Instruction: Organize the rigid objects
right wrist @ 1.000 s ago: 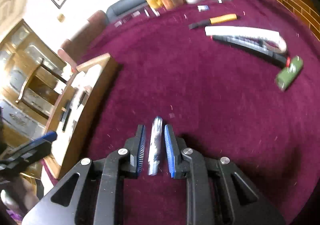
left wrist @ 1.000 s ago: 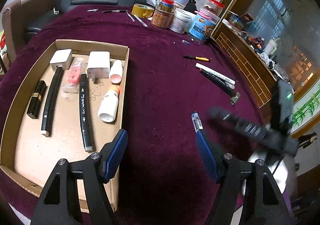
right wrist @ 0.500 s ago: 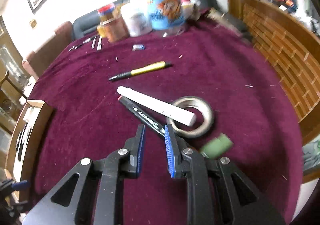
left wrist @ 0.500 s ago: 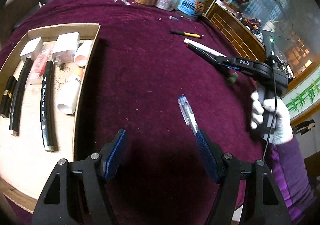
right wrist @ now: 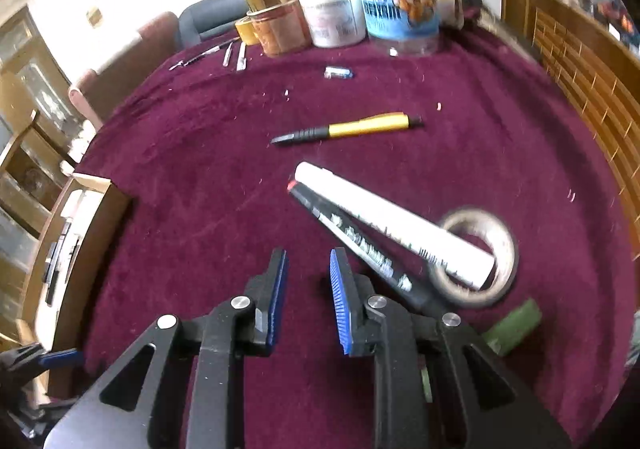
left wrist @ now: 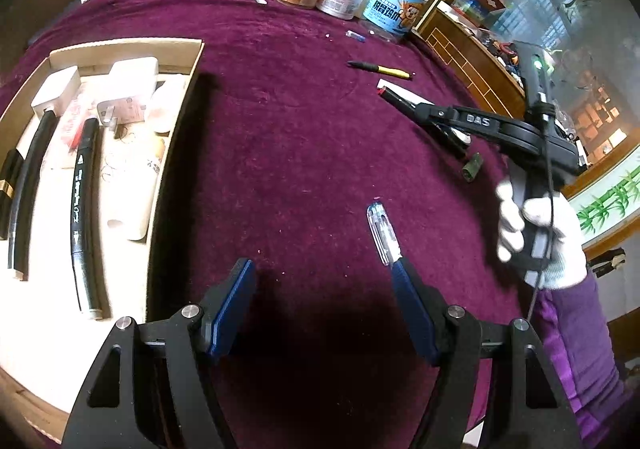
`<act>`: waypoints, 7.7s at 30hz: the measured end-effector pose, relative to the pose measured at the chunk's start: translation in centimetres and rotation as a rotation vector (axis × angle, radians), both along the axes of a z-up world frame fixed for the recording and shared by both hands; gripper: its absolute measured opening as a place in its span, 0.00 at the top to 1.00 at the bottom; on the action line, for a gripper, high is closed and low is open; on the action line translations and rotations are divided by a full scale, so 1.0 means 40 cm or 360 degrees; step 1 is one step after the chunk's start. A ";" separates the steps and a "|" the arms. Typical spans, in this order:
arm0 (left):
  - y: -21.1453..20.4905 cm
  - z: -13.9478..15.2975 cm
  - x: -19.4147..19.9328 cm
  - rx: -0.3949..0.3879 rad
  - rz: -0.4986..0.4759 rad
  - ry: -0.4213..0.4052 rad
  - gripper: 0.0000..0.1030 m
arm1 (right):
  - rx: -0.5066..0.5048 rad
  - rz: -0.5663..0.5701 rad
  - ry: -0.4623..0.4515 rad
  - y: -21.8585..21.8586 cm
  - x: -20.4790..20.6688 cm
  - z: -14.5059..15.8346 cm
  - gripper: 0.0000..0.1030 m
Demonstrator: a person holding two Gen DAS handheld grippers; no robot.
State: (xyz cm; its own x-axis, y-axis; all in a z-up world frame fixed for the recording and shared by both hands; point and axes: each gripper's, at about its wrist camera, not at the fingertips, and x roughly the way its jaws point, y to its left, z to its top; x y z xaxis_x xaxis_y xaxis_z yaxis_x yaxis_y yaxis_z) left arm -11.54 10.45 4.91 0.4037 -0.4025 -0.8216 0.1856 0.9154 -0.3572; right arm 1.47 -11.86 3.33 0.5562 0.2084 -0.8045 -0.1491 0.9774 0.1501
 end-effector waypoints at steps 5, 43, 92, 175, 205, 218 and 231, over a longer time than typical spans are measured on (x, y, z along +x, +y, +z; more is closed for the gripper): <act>-0.006 0.004 0.000 0.0016 -0.0025 -0.0026 0.37 | -0.0154 -0.0010 -0.0004 0.001 0.041 -0.006 0.79; -0.136 0.039 0.022 0.0089 -0.0199 -0.0247 0.89 | 0.0132 -0.0167 0.0130 -0.004 -0.237 -0.033 0.88; 0.637 0.011 -0.060 -0.0314 0.0745 -0.0181 0.51 | 0.0652 0.0313 0.0502 0.753 -0.133 -0.071 0.85; -0.187 0.073 -0.083 0.0830 -0.0092 -0.0395 0.40 | 0.0139 -0.0509 -0.0320 -0.200 -0.211 0.051 0.10; -0.337 -0.057 0.139 0.0469 -0.0240 -0.0163 0.89 | 0.0147 -0.0747 -0.0323 -0.340 -0.191 -0.018 0.10; -0.266 -0.077 0.146 0.0153 -0.0201 -0.0343 0.68 | 0.0163 -0.0793 -0.0265 -0.350 -0.183 -0.032 0.10; -0.257 -0.077 0.154 0.0071 -0.0230 -0.0301 0.90 | -0.0390 -0.0301 -0.0219 -0.095 -0.071 0.048 0.11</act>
